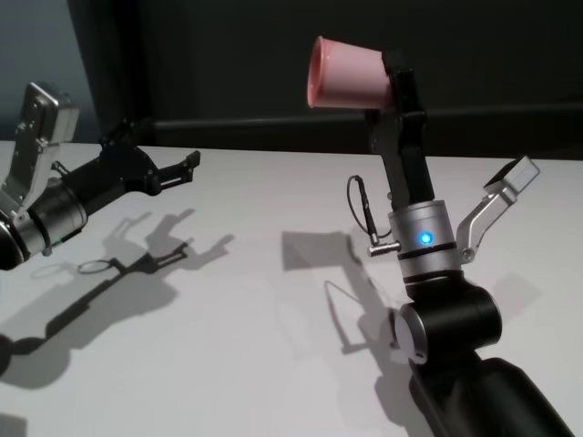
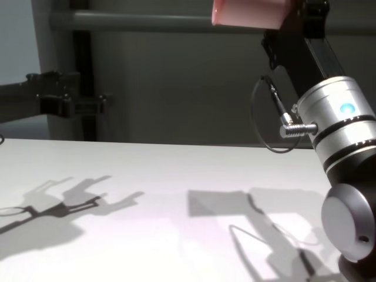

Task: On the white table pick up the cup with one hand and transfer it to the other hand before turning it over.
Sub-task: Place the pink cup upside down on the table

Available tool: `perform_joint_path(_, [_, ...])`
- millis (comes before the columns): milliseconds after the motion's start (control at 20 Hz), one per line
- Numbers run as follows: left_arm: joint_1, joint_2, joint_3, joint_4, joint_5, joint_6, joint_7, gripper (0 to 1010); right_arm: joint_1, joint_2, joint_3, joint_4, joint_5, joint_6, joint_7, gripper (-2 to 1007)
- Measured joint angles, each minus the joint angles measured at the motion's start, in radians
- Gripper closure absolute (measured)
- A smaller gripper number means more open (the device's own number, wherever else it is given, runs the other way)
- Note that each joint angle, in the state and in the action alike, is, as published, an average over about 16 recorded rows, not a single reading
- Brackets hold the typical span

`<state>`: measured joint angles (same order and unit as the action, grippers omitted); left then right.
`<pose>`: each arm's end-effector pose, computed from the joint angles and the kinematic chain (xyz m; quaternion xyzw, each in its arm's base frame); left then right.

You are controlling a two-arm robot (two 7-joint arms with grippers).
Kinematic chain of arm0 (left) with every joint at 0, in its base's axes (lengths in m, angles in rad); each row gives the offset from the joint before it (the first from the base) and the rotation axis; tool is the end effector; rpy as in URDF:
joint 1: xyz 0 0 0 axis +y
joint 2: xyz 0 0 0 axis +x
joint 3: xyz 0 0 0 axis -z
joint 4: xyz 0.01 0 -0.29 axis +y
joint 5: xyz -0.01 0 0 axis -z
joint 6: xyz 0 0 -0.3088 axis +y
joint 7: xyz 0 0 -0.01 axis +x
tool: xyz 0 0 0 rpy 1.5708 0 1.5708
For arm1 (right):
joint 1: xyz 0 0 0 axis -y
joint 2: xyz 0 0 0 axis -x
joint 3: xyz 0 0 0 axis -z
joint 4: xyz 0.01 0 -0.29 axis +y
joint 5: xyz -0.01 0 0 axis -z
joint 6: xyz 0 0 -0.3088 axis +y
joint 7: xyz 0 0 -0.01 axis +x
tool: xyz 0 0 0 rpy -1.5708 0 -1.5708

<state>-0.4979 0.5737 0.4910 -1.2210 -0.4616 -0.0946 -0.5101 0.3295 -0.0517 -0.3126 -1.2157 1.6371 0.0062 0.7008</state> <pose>0.4384 0.1004 -0.2405 0.0902 -0.0809 0.4108 0.9037 0.4060 0.1151 -0.2890 0.5850 0.4056 -0.2004 0.6731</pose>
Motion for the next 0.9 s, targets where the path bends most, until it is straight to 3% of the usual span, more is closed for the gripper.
perform_joint_path(400, [0.087,-0.004,-0.036,-0.023,0.010,0.014,0.081,9,0.000,0.000,0.000,0.000,0.000,0.000,0.000,268])
perform_joint_path(900, [0.155,-0.012,-0.068,-0.046,0.018,0.037,0.132,9,0.000,0.000,0.000,0.000,0.000,0.000,0.000,268])
